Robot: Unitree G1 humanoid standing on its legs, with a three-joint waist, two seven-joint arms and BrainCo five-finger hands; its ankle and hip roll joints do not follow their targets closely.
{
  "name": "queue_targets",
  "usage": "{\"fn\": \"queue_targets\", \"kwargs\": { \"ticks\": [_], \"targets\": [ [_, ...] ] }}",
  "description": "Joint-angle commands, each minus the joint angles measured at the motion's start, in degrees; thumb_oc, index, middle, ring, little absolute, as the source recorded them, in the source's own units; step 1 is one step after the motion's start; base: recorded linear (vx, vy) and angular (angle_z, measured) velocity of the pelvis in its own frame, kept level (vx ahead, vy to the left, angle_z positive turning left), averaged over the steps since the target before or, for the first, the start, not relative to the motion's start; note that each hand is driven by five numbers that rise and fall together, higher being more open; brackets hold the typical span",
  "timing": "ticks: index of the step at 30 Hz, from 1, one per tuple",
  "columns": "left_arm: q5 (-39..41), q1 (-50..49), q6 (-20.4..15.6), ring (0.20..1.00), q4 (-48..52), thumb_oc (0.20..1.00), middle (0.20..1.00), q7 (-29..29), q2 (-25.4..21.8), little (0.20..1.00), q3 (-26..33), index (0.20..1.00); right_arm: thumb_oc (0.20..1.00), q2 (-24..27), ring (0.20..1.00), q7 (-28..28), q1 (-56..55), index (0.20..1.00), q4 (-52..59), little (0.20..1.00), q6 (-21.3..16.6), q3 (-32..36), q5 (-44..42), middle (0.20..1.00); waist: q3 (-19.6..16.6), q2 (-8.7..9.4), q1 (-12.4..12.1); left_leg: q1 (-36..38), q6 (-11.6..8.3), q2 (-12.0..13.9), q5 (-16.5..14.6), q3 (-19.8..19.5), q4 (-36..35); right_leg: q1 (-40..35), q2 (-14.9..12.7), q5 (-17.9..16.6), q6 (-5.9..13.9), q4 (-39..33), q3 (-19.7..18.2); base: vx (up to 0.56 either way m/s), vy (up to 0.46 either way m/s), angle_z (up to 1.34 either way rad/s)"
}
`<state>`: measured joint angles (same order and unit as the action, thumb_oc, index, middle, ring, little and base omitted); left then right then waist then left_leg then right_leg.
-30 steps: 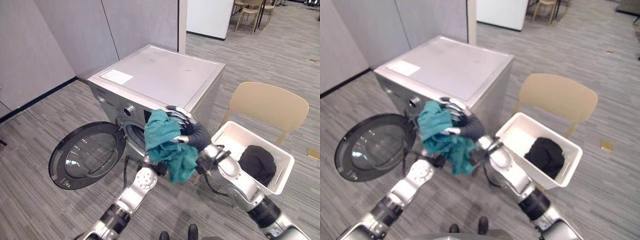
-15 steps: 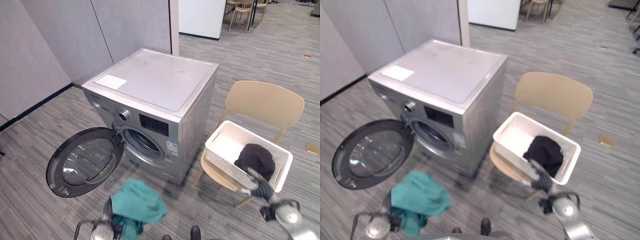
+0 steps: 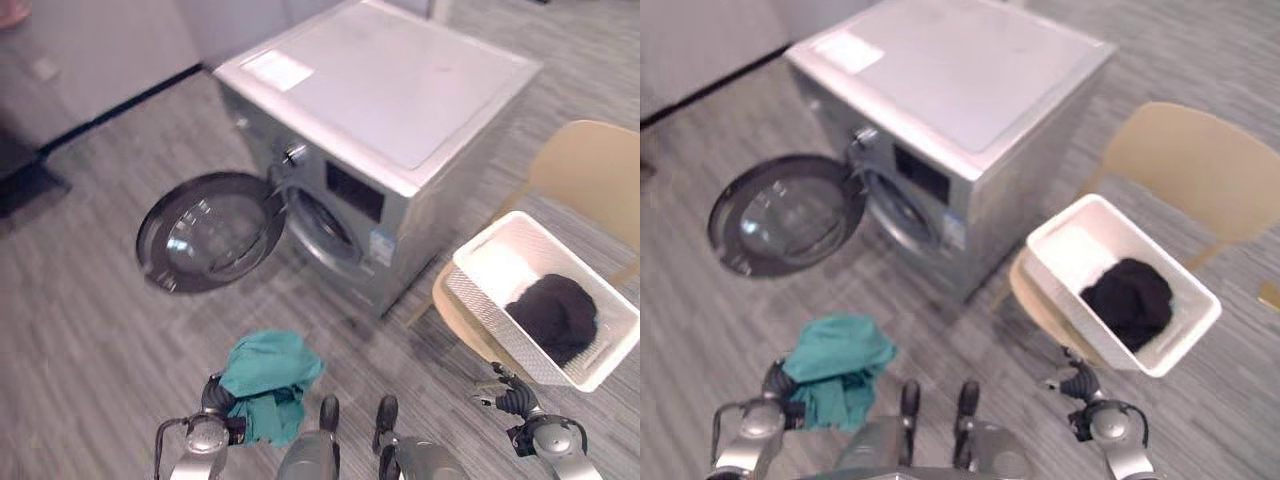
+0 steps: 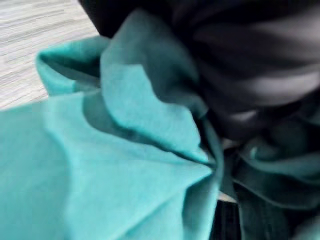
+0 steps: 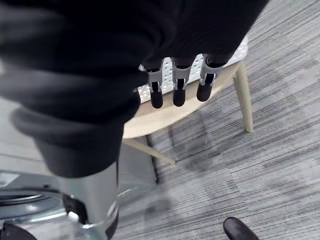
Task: Grab the laundry basket,head to the washer,open it,put in the laundry and shut it.
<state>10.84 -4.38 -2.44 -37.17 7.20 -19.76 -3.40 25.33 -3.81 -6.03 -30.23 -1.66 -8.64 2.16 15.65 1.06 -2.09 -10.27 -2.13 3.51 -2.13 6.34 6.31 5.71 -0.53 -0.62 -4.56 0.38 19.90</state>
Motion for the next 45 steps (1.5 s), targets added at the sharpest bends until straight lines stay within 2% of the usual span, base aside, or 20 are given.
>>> {"fn": "queue_targets", "kwargs": {
  "ticks": [1,2,3,4,7,10,11,12,13,15,18,22,26,29,32,37,38,39,42,45],
  "targets": [
    [2.3,-1.5,-2.3,0.200,1.1,0.200,0.200,2.3,-1.9,0.200,2.9,0.200,1.000,-0.7,1.000,-2.3,-0.3,1.000,1.4,1.000,-1.3,0.0,-1.0,1.000,-3.1,1.96,-0.6,-2.7,-0.90,2.0,3.2,6.9,-0.4,-6.5,-5.1,10.0,8.54,3.4,-1.4,0.15,0.056,1.32],
    [2.3,-1.5,-2.3,0.200,1.1,0.200,0.200,2.3,-1.9,0.200,2.9,0.200,1.000,-0.7,1.000,-2.3,-0.3,1.000,1.4,1.000,-1.3,0.0,-1.0,1.000,-3.1,1.98,-0.6,-2.7,-0.90,2.0,3.2,6.9,-0.4,-6.5,-5.1,9.9,8.54,3.3,-1.3,0.17,0.161,0.76],
    [1.9,-1.4,-1.9,0.200,0.7,0.200,0.200,2.3,-1.8,0.200,3.1,0.200,1.000,-1.3,1.000,-2.3,-0.4,1.000,1.2,1.000,-0.9,-0.2,-0.5,1.000,-3.8,1.95,-0.2,-1.5,-0.66,2.9,3.3,10.9,-2.8,-7.5,-5.9,10.1,8.97,3.4,1.4,0.20,0.189,0.45],
    [1.5,-1.6,-1.8,0.200,1.0,0.200,0.200,2.0,-1.8,0.200,3.0,0.200,1.000,-1.7,1.000,-2.2,-0.2,1.000,1.0,1.000,-0.8,-0.5,-0.2,1.000,-4.2,1.93,0.0,-0.9,-0.37,2.8,3.3,12.0,-3.4,-8.1,-6.2,10.4,9.10,3.4,2.2,0.41,0.356,0.60],
    [1.0,-2.3,-1.5,0.200,0.8,0.200,0.200,2.0,-1.4,0.200,3.3,0.200,1.000,-2.6,1.000,-1.8,1.1,1.000,0.9,1.000,-0.6,-2.0,0.4,1.000,-5.1,3.07,-0.2,-0.1,1.27,0.9,1.5,11.3,-3.0,-9.8,-8.2,11.3,9.84,6.0,2.6,0.30,0.275,0.72],
    [1.8,-2.3,-1.3,0.200,0.2,0.200,0.200,2.4,-1.4,0.200,4.0,0.200,1.000,-4.1,1.000,-0.8,2.1,1.000,0.7,1.000,-0.2,-3.5,-0.2,1.000,-5.0,4.03,-0.9,1.4,3.11,-1.1,-0.7,11.1,-2.6,-8.2,-11.7,9.5,11.39,14.2,2.4,0.21,0.227,0.05],
    [1.9,-1.8,-1.3,0.200,0.0,0.200,0.200,2.9,-1.7,0.200,4.0,0.200,1.000,-4.8,1.000,-0.6,3.0,1.000,1.0,1.000,0.0,-5.1,0.0,1.000,-4.1,4.20,-0.9,3.5,4.11,-2.2,-1.4,9.9,-3.2,-4.8,-12.7,6.5,11.96,21.2,-0.1,0.22,0.205,0.30],
    [1.7,-1.4,-1.3,0.200,0.0,0.200,0.200,3.2,-2.1,0.200,3.7,0.200,1.000,-5.3,1.000,-0.5,3.5,1.000,1.5,1.000,-0.1,-6.0,0.1,1.000,-3.6,4.27,-0.7,4.7,4.51,-2.8,-1.4,8.9,-4.3,-2.7,-11.9,5.7,12.01,24.3,-2.6,0.37,0.250,0.41],
    [1.4,-1.2,-1.5,0.200,0.5,0.200,0.200,3.2,-2.4,0.200,3.4,0.200,1.000,-5.5,1.000,-0.3,3.6,1.000,2.4,1.000,-0.3,-6.7,0.0,1.000,-3.1,4.03,-0.2,7.1,4.81,-3.4,-1.5,7.0,-6.4,0.4,-8.9,7.1,11.79,27.0,-7.1,0.24,0.109,0.57],
    [1.1,-0.9,-1.6,0.200,1.3,0.200,0.200,3.2,-2.4,0.200,2.4,0.200,1.000,-5.3,1.000,-0.3,4.1,1.000,3.0,1.000,-0.4,-7.6,0.0,1.000,-2.5,3.25,0.3,8.2,4.85,-3.2,-0.4,5.3,-7.7,4.3,-4.9,7.5,10.43,25.2,-9.7,0.20,0.038,0.89],
    [0.5,-0.9,-1.2,0.200,1.6,0.200,0.200,2.6,-2.4,0.200,1.3,0.200,1.000,-5.0,1.000,-0.2,4.3,1.000,3.0,1.000,-0.4,-8.2,-0.1,1.000,-1.8,3.72,1.1,9.9,4.85,-4.5,-1.0,2.2,-8.1,6.5,-1.9,6.3,10.32,19.0,-12.3,0.22,-0.028,0.99],
    [-0.1,0.2,-1.0,0.200,-0.4,0.200,0.200,2.4,-1.9,0.200,0.4,0.200,1.000,-4.7,1.000,-0.3,4.5,1.000,1.4,1.000,0.0,-8.9,1.1,1.000,-1.7,4.63,1.8,11.6,4.56,-6.0,-3.1,-1.3,-7.3,9.1,-1.7,1.8,11.28,10.7,-11.8,0.21,-0.086,0.61],
    [-1.8,-0.8,-1.1,0.200,0.8,0.200,0.200,1.7,-1.6,0.200,-0.6,0.200,1.000,-4.6,1.000,-0.3,2.8,1.000,1.3,1.000,-0.1,-8.1,1.5,1.000,-2.8,5.46,2.6,13.4,4.09,-6.7,-6.3,-2.9,-4.4,5.6,-0.8,2.2,10.56,7.8,-12.4,0.26,-0.127,0.66],
    [-2.9,-2.3,-0.5,0.200,2.6,0.200,0.200,-0.3,-1.2,0.200,-1.2,0.200,1.000,-3.7,1.000,0.1,1.9,1.000,0.4,1.000,-0.2,-6.9,1.9,1.000,-4.2,6.20,3.3,12.8,1.99,-6.1,-8.9,-2.3,3.5,1.0,0.3,2.4,9.18,4.8,-14.1,0.33,-0.186,0.60],
    [-3.4,-1.9,-0.2,0.200,2.9,0.200,0.200,-0.9,-1.0,0.200,-2.4,0.200,1.000,-3.1,1.000,0.1,1.5,1.000,-0.1,1.000,-0.1,-6.2,1.2,1.000,-4.1,6.62,3.5,9.8,1.45,-4.1,-7.9,-1.0,9.0,-1.6,0.5,3.7,7.91,3.6,-14.3,0.15,-0.098,-0.18],
    [-4.5,-1.5,0.0,0.200,3.3,0.200,0.200,-1.5,-0.9,0.200,-3.6,0.200,1.000,-2.7,1.000,-0.4,1.8,1.000,-0.9,1.000,-0.2,-5.1,0.4,1.000,-4.0,6.66,3.1,4.5,1.53,-5.3,-5.4,-3.1,5.3,-3.2,0.8,5.0,7.91,2.8,-15.7,0.14,0.000,-0.53],
    [-4.2,-1.3,-0.2,0.200,4.3,0.200,0.200,-1.8,-1.1,0.200,-4.0,0.200,1.000,-2.5,1.000,-0.7,1.8,1.000,-1.4,1.000,-0.1,-5.0,0.3,1.000,-2.9,6.48,1.6,0.2,0.15,-6.5,-1.0,-8.3,3.0,-4.6,2.4,5.7,7.63,2.8,-19.2,0.15,0.055,-0.43],
    [-4.2,-1.2,-0.2,0.200,4.3,0.200,0.200,-1.8,-1.1,0.200,-4.0,0.200,1.000,-2.5,1.000,-0.7,1.9,1.000,-1.4,1.000,-0.1,-5.0,0.3,1.000,-3.0,6.50,1.7,0.1,0.14,-6.5,-0.7,-8.4,2.9,-4.5,2.4,5.5,7.63,2.8,-19.2,0.21,0.096,-0.62],
    [-4.3,-1.1,-0.6,0.200,5.6,0.200,0.200,-2.0,-1.4,0.200,-4.9,0.200,1.000,-1.9,1.000,-0.9,2.8,1.000,-1.7,1.000,-0.2,-5.5,0.5,1.000,-2.5,5.86,0.5,-2.8,-0.66,-8.7,1.4,-18.4,3.0,-4.5,4.0,6.6,7.31,5.2,-24.9,0.17,0.130,-1.24],
    [-5.7,-0.5,-0.8,0.200,5.1,0.200,0.200,-3.3,-1.6,0.200,-7.0,0.200,1.000,-2.5,1.000,-0.8,3.1,1.000,-4.0,1.000,-0.4,-5.7,0.9,1.000,-3.6,5.17,1.4,-0.2,0.30,-8.1,1.1,-18.1,1.4,-4.6,3.9,8.4,7.42,7.7,-27.3,0.25,0.215,-1.02]
  ]
}}
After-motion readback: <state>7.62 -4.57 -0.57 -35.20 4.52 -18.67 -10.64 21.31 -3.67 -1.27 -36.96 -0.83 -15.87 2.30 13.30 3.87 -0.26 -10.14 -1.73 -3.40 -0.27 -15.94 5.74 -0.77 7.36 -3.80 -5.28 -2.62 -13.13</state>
